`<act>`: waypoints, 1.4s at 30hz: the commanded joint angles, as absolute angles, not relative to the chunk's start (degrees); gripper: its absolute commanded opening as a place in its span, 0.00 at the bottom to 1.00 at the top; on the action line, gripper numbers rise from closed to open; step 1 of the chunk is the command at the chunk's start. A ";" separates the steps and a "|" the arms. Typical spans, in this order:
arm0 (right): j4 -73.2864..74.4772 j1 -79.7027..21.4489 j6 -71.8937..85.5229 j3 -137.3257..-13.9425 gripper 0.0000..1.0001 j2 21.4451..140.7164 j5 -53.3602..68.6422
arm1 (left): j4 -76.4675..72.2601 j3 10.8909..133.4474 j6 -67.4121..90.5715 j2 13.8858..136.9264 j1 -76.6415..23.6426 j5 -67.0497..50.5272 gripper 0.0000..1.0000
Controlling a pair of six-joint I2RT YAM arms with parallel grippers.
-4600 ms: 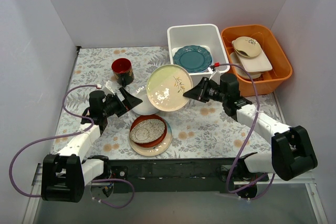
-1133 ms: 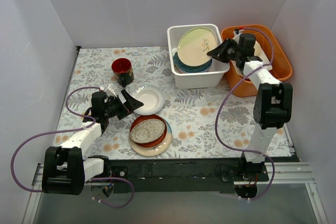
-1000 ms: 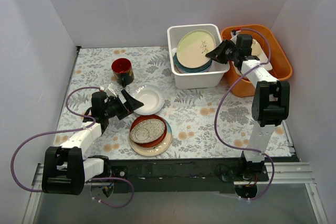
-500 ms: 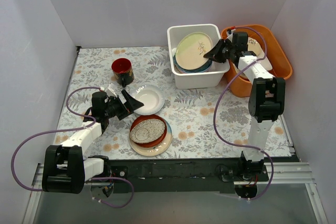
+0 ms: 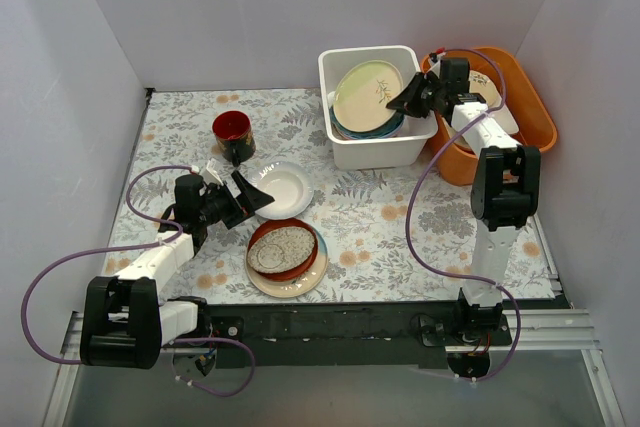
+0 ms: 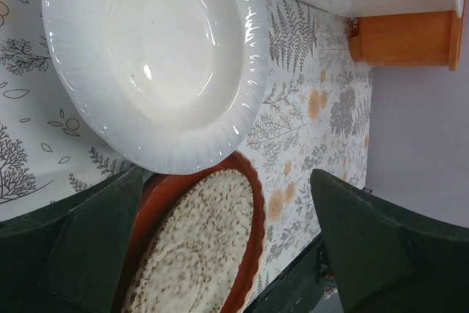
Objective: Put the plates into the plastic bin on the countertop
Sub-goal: Place the plate in the plastic bin.
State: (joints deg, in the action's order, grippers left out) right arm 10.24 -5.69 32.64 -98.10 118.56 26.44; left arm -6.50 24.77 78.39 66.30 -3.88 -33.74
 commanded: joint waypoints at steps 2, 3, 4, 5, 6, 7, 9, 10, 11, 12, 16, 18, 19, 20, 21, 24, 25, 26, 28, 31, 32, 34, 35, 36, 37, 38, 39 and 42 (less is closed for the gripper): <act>11.33 -6.94 27.25 -101.17 0.11 116.81 24.53 | -7.56 24.35 77.78 66.27 -3.96 -34.72 0.98; 11.60 -6.94 26.90 -100.55 0.12 116.63 24.09 | -7.56 24.43 77.78 66.36 -4.04 -34.80 0.98; 11.95 -6.94 26.02 -100.29 0.13 116.46 23.91 | -7.56 24.52 77.78 66.36 -4.04 -34.89 0.98; 12.82 -6.94 25.58 -100.11 0.14 116.46 23.91 | -7.65 24.43 77.70 66.44 -4.04 -34.98 0.98; 13.35 -6.94 25.05 -100.02 0.15 116.46 23.91 | -7.73 24.61 77.70 66.53 -3.96 -34.98 0.98; 13.97 -6.94 24.70 -99.93 0.18 116.54 23.82 | -7.73 24.61 77.70 66.45 -4.04 -34.98 0.98; 14.76 -6.94 23.73 -99.41 0.21 116.46 23.47 | -7.65 24.52 77.78 66.45 -4.04 -35.16 0.98; 14.94 -6.94 23.56 -98.80 0.23 116.37 23.21 | -7.73 24.52 77.78 66.36 -3.96 -35.16 0.98; 15.03 -6.94 23.29 -98.53 0.25 116.28 23.03 | -7.73 24.52 77.78 66.36 -4.04 -35.16 0.98; 15.64 -7.03 22.86 -98.44 0.26 116.28 22.85 | -7.82 24.35 77.78 66.27 -4.04 -35.24 0.98; 16.26 -6.94 21.80 -96.95 0.39 115.58 21.89 | -7.82 24.43 77.78 66.09 -4.04 -35.24 0.98; 16.78 -7.03 21.27 -96.24 0.43 115.40 21.45 | -7.82 24.43 77.78 66.09 -4.04 -35.16 0.98; 16.61 -6.94 21.10 -95.89 0.46 115.05 21.27 | -7.82 24.35 77.78 66.09 -4.04 -35.16 0.98; 16.52 -6.94 21.01 -95.19 0.47 114.87 21.01 | -7.82 24.43 77.78 66.09 -4.04 -35.16 0.98; 16.35 -6.94 21.01 -94.84 0.48 114.61 20.57 | -7.82 24.35 77.78 66.09 -4.04 -35.16 0.98; 16.96 -7.03 20.30 -94.48 0.51 114.26 20.04 | -7.82 24.26 77.78 66.01 -3.96 -35.24 0.98; 17.40 -6.94 19.87 -94.48 0.51 114.08 19.95 | -7.74 24.17 77.78 65.92 -4.04 -35.16 0.98; 17.58 -6.94 19.78 -94.40 0.52 113.91 19.60 | -7.82 24.26 77.78 65.92 -4.04 -35.16 0.98; 17.84 -6.94 19.51 -94.04 0.55 113.38 19.34 | -7.74 24.26 77.78 65.92 -4.04 -35.16 0.98; 17.93 -7.03 19.16 -93.08 0.62 112.33 18.90 | -7.82 24.26 77.78 65.92 -3.96 -35.24 0.98; 17.84 -7.03 19.07 -92.82 0.63 111.89 18.29 | -7.82 24.26 77.78 65.92 -4.04 -35.42 0.98; 17.40 -7.03 18.98 -91.07 0.68 110.22 17.67 | -7.91 24.17 77.70 65.74 -4.04 -35.51 0.98; 16.88 -6.94 18.98 -90.45 0.69 109.52 17.06 | -8.08 24.17 77.61 65.57 -4.04 -35.86 0.98; 16.18 -7.03 18.98 -89.74 0.70 108.29 16.70 | -8.09 24.17 77.61 65.57 -4.04 -35.95 0.98; 16.00 -7.03 18.90 -89.21 0.71 107.85 16.61 | -8.17 24.17 77.61 65.31 -4.04 -35.95 0.98; 16.00 -7.03 18.90 -88.95 0.72 107.32 16.00 | -8.17 24.17 77.61 65.22 -4.04 -35.95 0.98; 15.65 -7.03 18.98 -88.60 0.73 106.36 15.91 | -8.09 24.17 77.69 65.21 -4.04 -35.86 0.98; 15.38 -7.03 18.90 -87.98 0.76 104.95 15.91 | -7.74 24.34 77.70 64.95 -4.04 -35.51 0.98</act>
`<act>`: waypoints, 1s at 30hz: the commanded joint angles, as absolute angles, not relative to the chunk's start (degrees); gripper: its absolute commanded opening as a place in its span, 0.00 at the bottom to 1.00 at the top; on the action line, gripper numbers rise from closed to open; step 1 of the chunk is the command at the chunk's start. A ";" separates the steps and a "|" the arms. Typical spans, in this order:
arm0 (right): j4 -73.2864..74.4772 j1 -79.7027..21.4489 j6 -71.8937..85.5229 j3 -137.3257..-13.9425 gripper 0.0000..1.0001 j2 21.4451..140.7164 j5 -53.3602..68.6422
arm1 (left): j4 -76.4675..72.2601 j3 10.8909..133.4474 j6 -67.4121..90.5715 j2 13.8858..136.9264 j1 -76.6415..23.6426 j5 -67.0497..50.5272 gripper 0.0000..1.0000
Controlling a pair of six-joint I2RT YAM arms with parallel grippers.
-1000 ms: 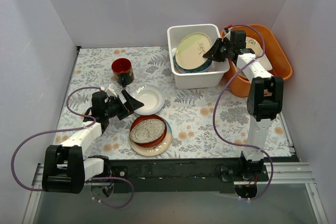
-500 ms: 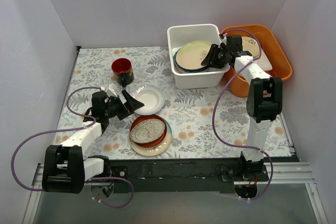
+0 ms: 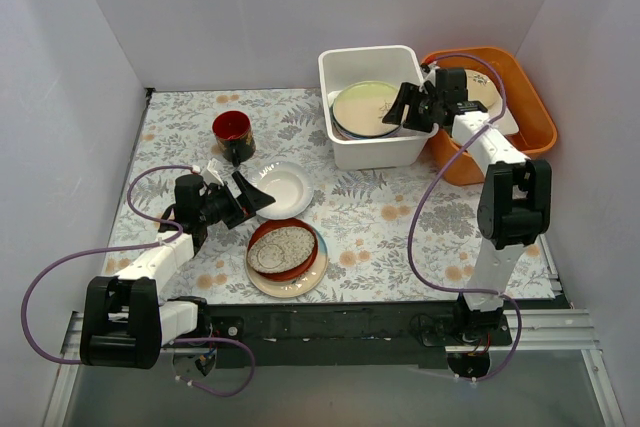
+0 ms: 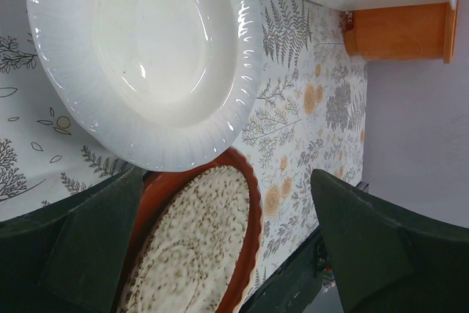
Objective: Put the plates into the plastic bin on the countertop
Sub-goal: Place the plate in the plastic bin, then pick up the plate at the center of the board.
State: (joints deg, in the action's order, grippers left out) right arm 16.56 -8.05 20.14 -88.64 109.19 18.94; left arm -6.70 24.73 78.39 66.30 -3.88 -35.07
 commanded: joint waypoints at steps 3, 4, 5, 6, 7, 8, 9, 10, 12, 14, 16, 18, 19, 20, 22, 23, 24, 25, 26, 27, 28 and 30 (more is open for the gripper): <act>15.03 -7.03 18.98 -87.19 0.78 103.54 15.47 | -7.21 24.52 77.61 64.78 -4.04 -35.16 0.98; 14.42 -7.03 18.98 -86.84 0.78 103.01 15.38 | -7.12 24.61 77.61 64.69 -4.04 -34.98 0.98; 14.07 -7.03 18.98 -86.05 0.79 102.49 15.38 | -6.77 24.70 77.69 64.51 -4.04 -34.72 0.98; 13.71 -6.94 19.07 -85.61 0.79 101.26 15.29 | -6.51 24.78 77.61 64.34 -4.04 -34.37 0.98; 12.58 -7.03 19.42 -85.08 0.79 100.55 15.21 | -6.33 24.87 77.61 64.07 -4.04 -33.67 0.98; 12.05 -7.03 19.60 -84.47 0.79 99.85 15.03 | -5.72 25.05 77.52 63.81 -3.96 -33.31 0.98; 11.17 -7.03 19.69 -83.07 0.79 98.10 14.94 | -5.28 25.31 77.43 63.63 -4.04 -32.88 0.98; 10.38 -7.03 19.95 -82.19 0.80 97.04 14.68 | -4.93 25.49 77.34 63.46 -3.96 -31.83 0.98; 7.22 -7.03 20.56 -79.30 0.80 93.63 14.07 | -3.96 25.84 77.43 62.93 -4.04 -30.68 0.98; 4.15 -7.03 20.83 -77.44 0.81 91.33 13.45 | -3.17 26.01 77.34 62.75 -4.04 -29.45 0.98; 3.26 -7.03 20.92 -76.20 0.82 88.95 13.10 | -2.90 26.19 77.34 63.02 -4.04 -28.92 0.98; 3.34 -7.03 20.57 -76.29 0.82 87.98 12.83 | -2.81 26.19 77.43 63.54 -4.04 -28.57 0.98; 3.60 -7.03 20.57 -76.64 0.82 87.89 13.01 | -2.81 26.10 77.52 63.81 -4.04 -28.48 0.98; 3.69 -6.94 20.57 -76.73 0.82 87.80 13.09 | -2.81 26.19 77.61 64.16 -4.04 -28.04 0.98; 3.60 -7.03 20.65 -76.47 0.82 87.63 13.97 | -2.90 26.28 77.78 65.12 -4.04 -27.60 0.98; 3.52 -6.94 20.83 -76.38 0.82 87.28 14.32 | -2.90 26.28 77.87 65.39 -4.04 -27.25 0.98; 2.99 -7.20 21.18 -75.94 0.82 87.10 14.67 | -2.99 26.28 77.96 65.74 -4.04 -27.07 0.98; 2.73 -7.29 21.36 -75.24 0.82 86.75 15.55 | -3.16 26.28 78.13 66.44 -4.04 -26.81 0.98; 2.55 -7.56 21.44 -74.80 0.82 86.14 15.90 | -3.43 26.28 78.22 66.71 -3.96 -26.63 0.98; 2.29 -8.08 21.53 -74.45 0.82 85.87 16.17 | -3.69 26.11 78.40 67.06 -4.04 -26.37 0.98; 2.37 -8.43 21.53 -74.18 0.82 85.52 16.43 | -4.39 25.67 78.92 67.50 -3.96 -26.37 0.98; 2.29 -9.31 21.53 -72.52 0.82 84.12 16.52 | -5.01 25.31 79.19 68.11 -4.04 -26.11 0.98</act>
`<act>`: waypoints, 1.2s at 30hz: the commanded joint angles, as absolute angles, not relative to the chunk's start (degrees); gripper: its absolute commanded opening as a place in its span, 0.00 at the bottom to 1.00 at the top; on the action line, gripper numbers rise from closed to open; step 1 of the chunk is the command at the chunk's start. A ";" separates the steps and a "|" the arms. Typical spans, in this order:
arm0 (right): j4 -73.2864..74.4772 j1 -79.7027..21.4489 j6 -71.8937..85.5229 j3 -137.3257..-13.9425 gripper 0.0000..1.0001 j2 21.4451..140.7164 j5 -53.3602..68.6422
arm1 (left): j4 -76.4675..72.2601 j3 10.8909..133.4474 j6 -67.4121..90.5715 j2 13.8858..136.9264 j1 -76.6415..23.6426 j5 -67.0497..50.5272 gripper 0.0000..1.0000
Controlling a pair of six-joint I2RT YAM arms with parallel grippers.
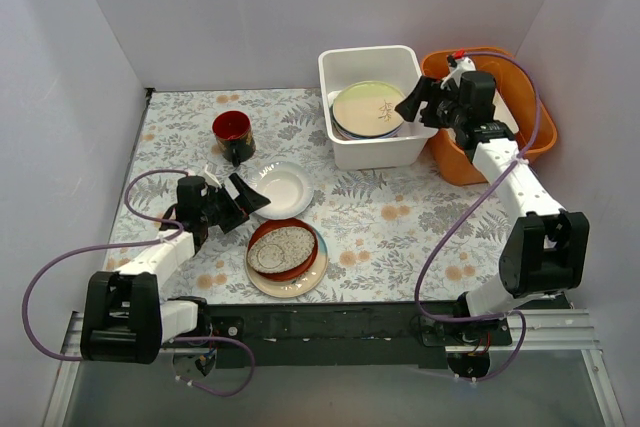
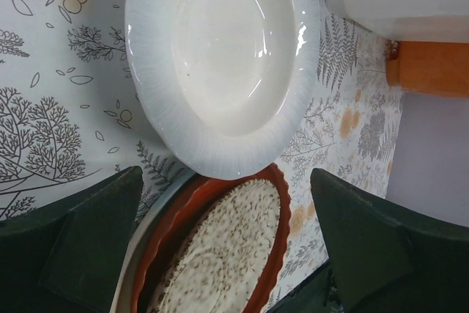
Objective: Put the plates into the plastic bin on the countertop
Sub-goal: Pick up the plate at the center of the board.
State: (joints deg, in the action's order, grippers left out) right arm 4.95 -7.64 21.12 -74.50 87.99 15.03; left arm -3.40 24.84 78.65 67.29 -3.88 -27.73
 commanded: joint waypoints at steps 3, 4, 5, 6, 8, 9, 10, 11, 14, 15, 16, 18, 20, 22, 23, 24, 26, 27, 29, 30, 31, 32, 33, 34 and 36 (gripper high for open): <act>1.58 -10.37 21.71 -69.62 0.82 81.83 17.22 | -7.38 24.35 80.15 68.90 -3.96 -25.75 0.98; 1.23 -10.72 21.88 -69.09 0.82 81.39 18.01 | -8.95 24.08 80.59 69.25 -3.96 -25.66 0.98; 1.06 -10.90 22.06 -68.56 0.82 80.52 18.45 | -9.66 24.00 81.12 70.13 -3.96 -25.93 0.98; 1.05 -11.07 22.23 -67.68 0.82 80.16 18.81 | -10.54 23.91 81.30 70.83 -4.04 -26.28 0.97; 1.06 -11.34 22.76 -66.89 0.82 78.93 20.12 | -12.48 23.91 81.56 72.06 -4.04 -26.89 0.95; 0.97 -11.42 22.94 -66.19 0.82 78.58 20.56 | -12.92 23.91 81.82 73.55 -4.04 -26.81 0.95; 0.79 -11.43 23.11 -65.57 0.82 78.14 21.26 | -14.23 23.82 81.91 74.26 -4.04 -26.89 0.94; 0.53 -11.51 23.55 -65.13 0.82 77.26 21.62 | -14.93 23.73 81.91 75.22 -4.04 -27.24 0.91; 0.61 -11.60 23.91 -64.16 0.82 75.94 22.76 | -17.83 23.73 82.79 79.18 -4.04 -28.82 0.81; 0.53 -11.69 24.17 -63.90 0.82 75.68 22.85 | -18.62 23.64 83.32 80.15 -4.04 -29.35 0.76; 0.53 -11.69 24.26 -63.11 0.82 75.33 23.29 | -20.55 23.64 83.67 82.24 -4.04 -29.88 0.73; -0.97 -11.69 24.34 -62.58 0.82 74.62 23.55 | -21.97 23.90 84.37 84.19 -4.04 -30.76 0.65; -0.79 -11.69 24.35 -62.14 0.82 74.45 23.64 | -23.55 23.99 85.08 86.56 -4.04 -30.85 0.60; -0.88 -11.69 24.35 -61.88 0.82 74.27 24.08 | -25.21 24.00 85.43 87.71 -3.96 -30.85 0.51; -0.97 -11.60 24.35 -61.44 0.82 74.18 24.17 | -25.57 24.08 85.60 88.85 -4.04 -30.76 0.49; -1.14 -11.69 24.43 -61.17 0.82 74.09 24.34 | -25.84 24.08 85.69 89.29 -3.96 -30.67 0.44; -1.32 -11.60 24.35 -60.56 0.82 74.00 24.70 | -26.63 23.99 85.87 90.69 -4.04 -30.67 0.39; -1.41 -11.69 24.43 -60.38 0.82 73.92 24.61 | -26.89 23.99 85.96 91.05 -3.96 -30.76 0.37; -1.76 -11.69 24.52 -59.86 0.82 73.57 24.70 | -27.07 23.91 85.87 91.75 -4.04 -31.11 0.29; -2.11 -11.69 24.61 -59.24 0.82 73.22 24.52 | -27.24 23.91 85.87 91.76 -3.96 -31.20 0.25; -2.63 -11.69 24.70 -58.63 0.82 72.52 24.26 | -27.51 23.73 85.87 91.84 -3.96 -31.20 0.18; -3.25 -11.69 24.78 -58.36 0.82 72.34 24.08 | -27.68 23.30 86.04 91.76 -4.04 -31.03 0.15; -3.16 -11.69 24.79 -58.36 0.82 72.25 24.00 | -27.69 23.29 86.04 91.67 -4.04 -30.85 0.12; -3.16 -11.69 24.87 -58.45 0.82 72.25 24.17 | -27.51 23.29 85.96 91.58 -4.04 -30.41 0.06; -3.08 -11.69 24.79 -58.54 0.82 72.42 24.52 | -27.16 23.29 85.96 91.58 -3.96 -29.89 0.00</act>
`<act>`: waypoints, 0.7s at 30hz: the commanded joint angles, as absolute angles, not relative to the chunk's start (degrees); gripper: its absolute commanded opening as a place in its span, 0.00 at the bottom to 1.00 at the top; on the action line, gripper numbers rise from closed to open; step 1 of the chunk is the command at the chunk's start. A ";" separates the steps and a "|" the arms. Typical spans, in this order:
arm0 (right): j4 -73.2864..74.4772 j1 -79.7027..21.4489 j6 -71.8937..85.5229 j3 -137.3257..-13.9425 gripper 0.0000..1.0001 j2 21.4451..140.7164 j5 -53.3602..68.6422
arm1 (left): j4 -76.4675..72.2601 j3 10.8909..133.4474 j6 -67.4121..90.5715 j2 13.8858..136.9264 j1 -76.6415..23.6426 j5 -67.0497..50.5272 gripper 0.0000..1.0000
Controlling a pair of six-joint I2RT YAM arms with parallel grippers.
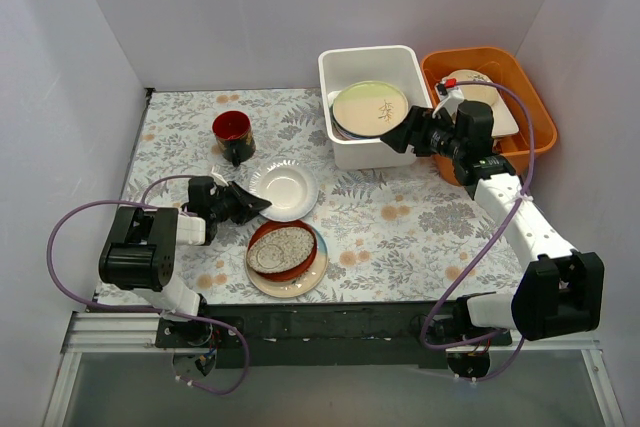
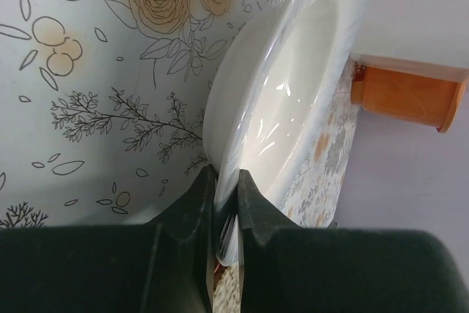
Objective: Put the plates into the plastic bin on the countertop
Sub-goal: Pick up the plate at the center of the board.
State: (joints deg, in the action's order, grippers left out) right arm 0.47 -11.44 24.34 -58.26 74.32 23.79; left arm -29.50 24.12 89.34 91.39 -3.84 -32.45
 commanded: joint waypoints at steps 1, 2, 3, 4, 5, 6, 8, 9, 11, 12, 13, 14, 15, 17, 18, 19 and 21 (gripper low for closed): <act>-3.08 -11.69 24.79 -58.45 0.82 72.51 24.78 | -27.25 23.29 86.04 91.41 -3.96 -29.88 0.00; -3.08 -11.69 24.79 -58.45 0.82 72.60 24.87 | -27.33 23.12 86.13 91.49 -3.96 -29.80 0.00; -3.08 -11.69 24.79 -58.36 0.82 72.60 24.87 | -27.60 23.03 86.39 91.32 -4.04 -29.79 0.00; -3.08 -11.69 24.79 -58.10 0.82 72.68 25.22 | -27.68 22.94 86.48 91.06 -3.96 -29.71 0.00; -3.08 -11.60 24.79 -58.01 0.82 72.86 25.22 | -27.69 22.85 86.48 90.97 -4.04 -29.62 0.00; -3.16 -11.60 24.79 -58.01 0.82 72.86 25.49 | -27.69 22.85 86.66 90.71 -3.96 -29.53 0.00; -3.25 -11.69 24.87 -57.48 0.81 72.86 25.49 | -27.69 22.85 86.84 89.83 -4.04 -29.36 0.00; -3.43 -11.60 24.87 -57.22 0.81 72.86 25.66 | -27.51 22.94 86.92 89.48 -3.96 -29.36 0.00; -3.51 -11.69 24.87 -56.95 0.82 72.69 25.58 | -27.42 23.11 87.19 88.33 -3.96 -29.36 0.00; -3.52 -11.69 24.96 -56.87 0.82 72.69 25.75 | -27.16 23.20 87.27 87.81 -3.96 -29.36 0.00; -3.60 -11.69 24.96 -56.87 0.81 72.51 25.66 | -27.07 23.46 87.45 87.28 -4.04 -29.36 0.00; -3.60 -11.69 24.96 -56.78 0.81 72.42 25.84 | -26.72 23.55 87.54 86.14 -4.04 -29.36 0.00; -3.52 -11.69 24.87 -56.78 0.82 72.51 25.93 | -26.54 23.64 87.63 85.61 -3.96 -29.36 0.00; -3.60 -11.69 24.96 -56.60 0.82 72.25 26.10 | -26.02 23.91 87.80 83.60 -3.96 -29.35 0.00; -3.60 -11.78 25.05 -56.60 0.82 72.16 26.19 | -25.49 24.08 87.72 82.98 -3.96 -29.36 0.00; -3.60 -11.69 25.05 -56.51 0.82 72.07 26.19 | -25.31 24.34 87.71 82.19 -3.96 -29.44 0.00; -4.04 -11.69 25.14 -56.08 0.82 71.90 26.63 | -24.53 24.52 87.80 79.99 -3.96 -29.53 0.00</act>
